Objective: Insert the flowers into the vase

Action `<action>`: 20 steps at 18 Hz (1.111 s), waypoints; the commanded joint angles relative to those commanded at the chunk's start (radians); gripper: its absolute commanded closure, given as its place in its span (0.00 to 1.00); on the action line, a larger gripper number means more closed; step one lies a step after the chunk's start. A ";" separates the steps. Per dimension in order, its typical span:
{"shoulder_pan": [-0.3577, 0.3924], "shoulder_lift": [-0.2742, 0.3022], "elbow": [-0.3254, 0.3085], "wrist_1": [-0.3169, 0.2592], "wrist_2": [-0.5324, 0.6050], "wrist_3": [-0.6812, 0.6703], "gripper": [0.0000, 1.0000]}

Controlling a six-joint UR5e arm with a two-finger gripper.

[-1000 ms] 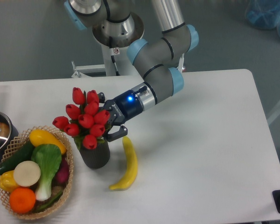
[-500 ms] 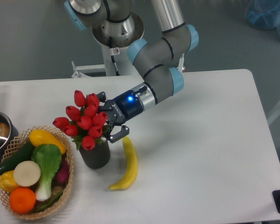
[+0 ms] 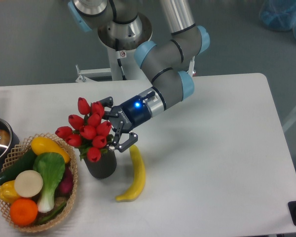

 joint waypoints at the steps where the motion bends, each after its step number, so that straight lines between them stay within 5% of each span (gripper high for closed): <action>1: 0.003 0.002 0.000 0.000 0.026 0.000 0.00; 12: 0.046 0.077 -0.018 -0.002 0.190 -0.009 0.00; 20: 0.149 0.216 0.020 -0.002 0.325 -0.028 0.00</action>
